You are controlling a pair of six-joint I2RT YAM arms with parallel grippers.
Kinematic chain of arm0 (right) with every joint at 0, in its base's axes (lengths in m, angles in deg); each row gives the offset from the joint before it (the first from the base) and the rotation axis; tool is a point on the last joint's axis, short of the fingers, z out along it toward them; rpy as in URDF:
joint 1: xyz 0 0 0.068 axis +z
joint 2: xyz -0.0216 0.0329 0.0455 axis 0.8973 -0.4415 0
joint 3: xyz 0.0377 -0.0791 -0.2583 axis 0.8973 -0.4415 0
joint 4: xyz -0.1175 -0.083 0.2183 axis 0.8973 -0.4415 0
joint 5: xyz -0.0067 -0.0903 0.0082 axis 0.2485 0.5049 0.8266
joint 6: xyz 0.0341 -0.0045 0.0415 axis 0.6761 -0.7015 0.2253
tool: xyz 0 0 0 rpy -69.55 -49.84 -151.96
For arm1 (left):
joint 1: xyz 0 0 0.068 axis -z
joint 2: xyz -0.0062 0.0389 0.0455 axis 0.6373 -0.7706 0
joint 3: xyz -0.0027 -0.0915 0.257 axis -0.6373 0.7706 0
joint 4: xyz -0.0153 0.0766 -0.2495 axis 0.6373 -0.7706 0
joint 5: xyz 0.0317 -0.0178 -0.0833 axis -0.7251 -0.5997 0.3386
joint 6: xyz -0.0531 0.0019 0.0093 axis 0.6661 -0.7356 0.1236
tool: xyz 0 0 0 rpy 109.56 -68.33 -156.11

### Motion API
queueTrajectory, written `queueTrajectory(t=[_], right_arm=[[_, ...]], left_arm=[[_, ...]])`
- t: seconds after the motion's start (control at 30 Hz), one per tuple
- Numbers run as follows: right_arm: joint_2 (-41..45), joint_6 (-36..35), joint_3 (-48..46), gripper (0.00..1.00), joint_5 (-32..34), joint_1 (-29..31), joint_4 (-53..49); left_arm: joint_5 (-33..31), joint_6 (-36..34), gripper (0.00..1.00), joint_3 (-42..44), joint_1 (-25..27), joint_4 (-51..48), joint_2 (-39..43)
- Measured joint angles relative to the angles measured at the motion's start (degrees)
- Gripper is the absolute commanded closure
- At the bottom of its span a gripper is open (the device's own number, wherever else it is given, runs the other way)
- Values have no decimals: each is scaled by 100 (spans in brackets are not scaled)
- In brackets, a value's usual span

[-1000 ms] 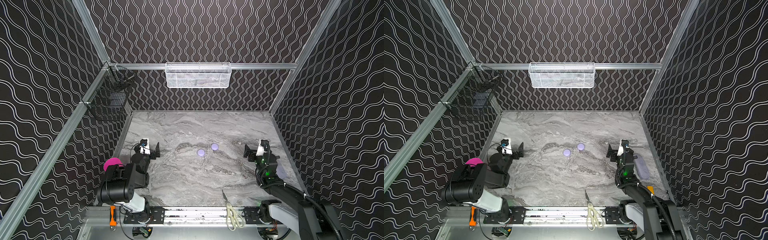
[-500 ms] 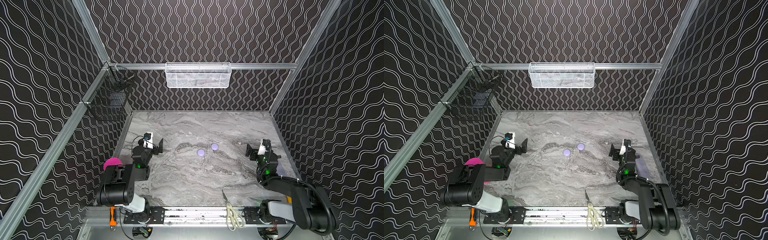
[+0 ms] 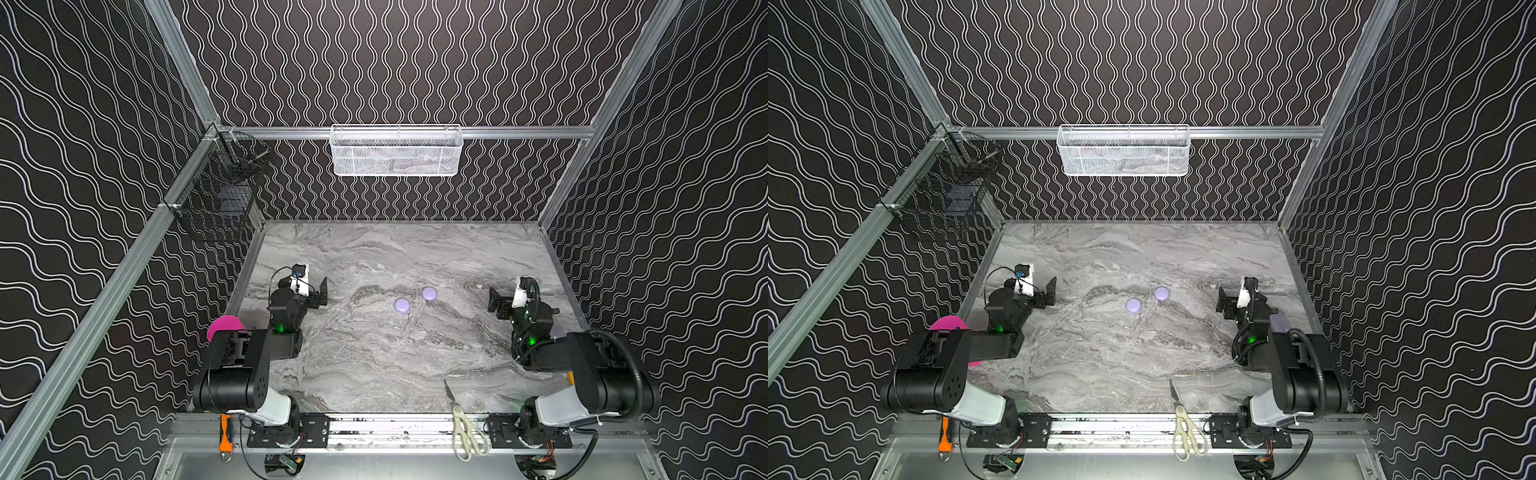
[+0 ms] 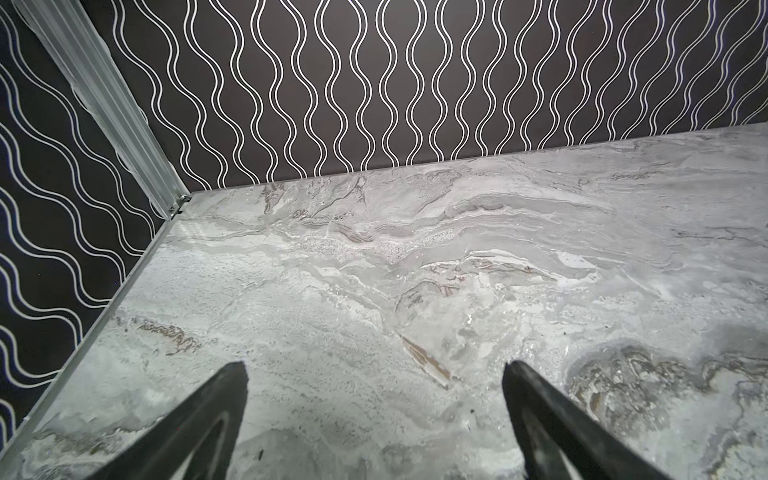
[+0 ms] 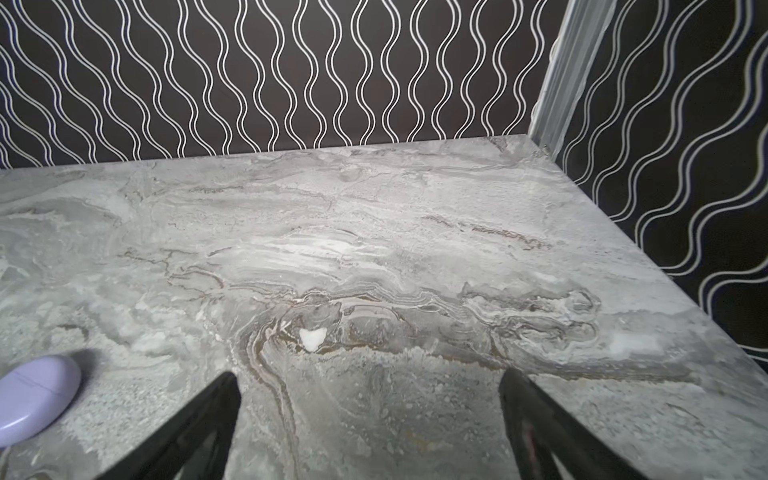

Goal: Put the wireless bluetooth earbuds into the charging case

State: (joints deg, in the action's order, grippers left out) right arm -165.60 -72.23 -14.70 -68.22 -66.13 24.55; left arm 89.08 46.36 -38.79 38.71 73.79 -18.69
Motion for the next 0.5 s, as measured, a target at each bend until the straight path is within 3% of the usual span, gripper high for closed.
queueTrajectory(t=[0.5], right_arm=[[-50,66,98,0,-129,-122,96]], left_arm=[[-2,0,1,2,0,0,0]])
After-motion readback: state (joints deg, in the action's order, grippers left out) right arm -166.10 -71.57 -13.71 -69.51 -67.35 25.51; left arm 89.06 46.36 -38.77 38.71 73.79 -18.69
